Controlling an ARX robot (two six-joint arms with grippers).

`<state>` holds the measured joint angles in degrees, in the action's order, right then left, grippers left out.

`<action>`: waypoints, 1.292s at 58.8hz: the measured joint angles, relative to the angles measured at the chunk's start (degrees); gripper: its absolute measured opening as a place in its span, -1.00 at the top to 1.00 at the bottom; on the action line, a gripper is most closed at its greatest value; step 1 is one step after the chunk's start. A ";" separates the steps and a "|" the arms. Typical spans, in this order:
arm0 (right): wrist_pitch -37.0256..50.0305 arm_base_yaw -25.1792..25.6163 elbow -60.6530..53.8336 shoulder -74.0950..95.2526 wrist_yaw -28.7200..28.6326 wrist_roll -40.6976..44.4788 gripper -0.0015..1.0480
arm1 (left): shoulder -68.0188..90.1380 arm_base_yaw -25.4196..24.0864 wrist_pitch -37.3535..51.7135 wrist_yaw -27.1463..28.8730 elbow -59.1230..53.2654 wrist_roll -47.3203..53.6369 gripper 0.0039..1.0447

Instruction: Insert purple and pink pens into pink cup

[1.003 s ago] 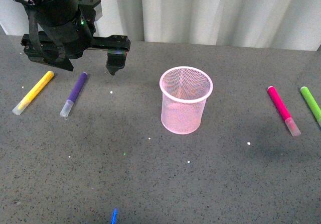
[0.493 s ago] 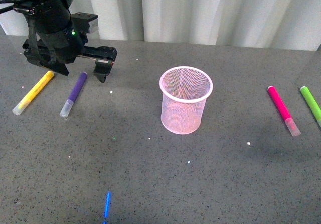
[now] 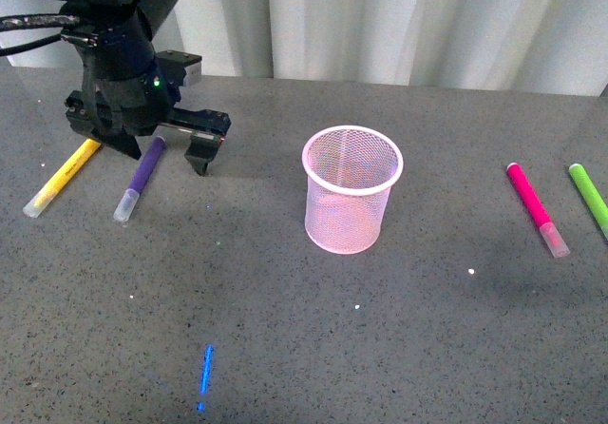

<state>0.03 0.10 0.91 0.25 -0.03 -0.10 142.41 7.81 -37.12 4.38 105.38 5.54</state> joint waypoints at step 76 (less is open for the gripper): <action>0.00 0.00 0.00 0.00 0.00 0.02 -0.87 | 0.55 0.55 7.06 7.89 -1.84 9.42 0.78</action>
<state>0.03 0.10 0.91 0.25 -0.03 -0.08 142.96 8.36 -30.06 12.27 103.55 14.96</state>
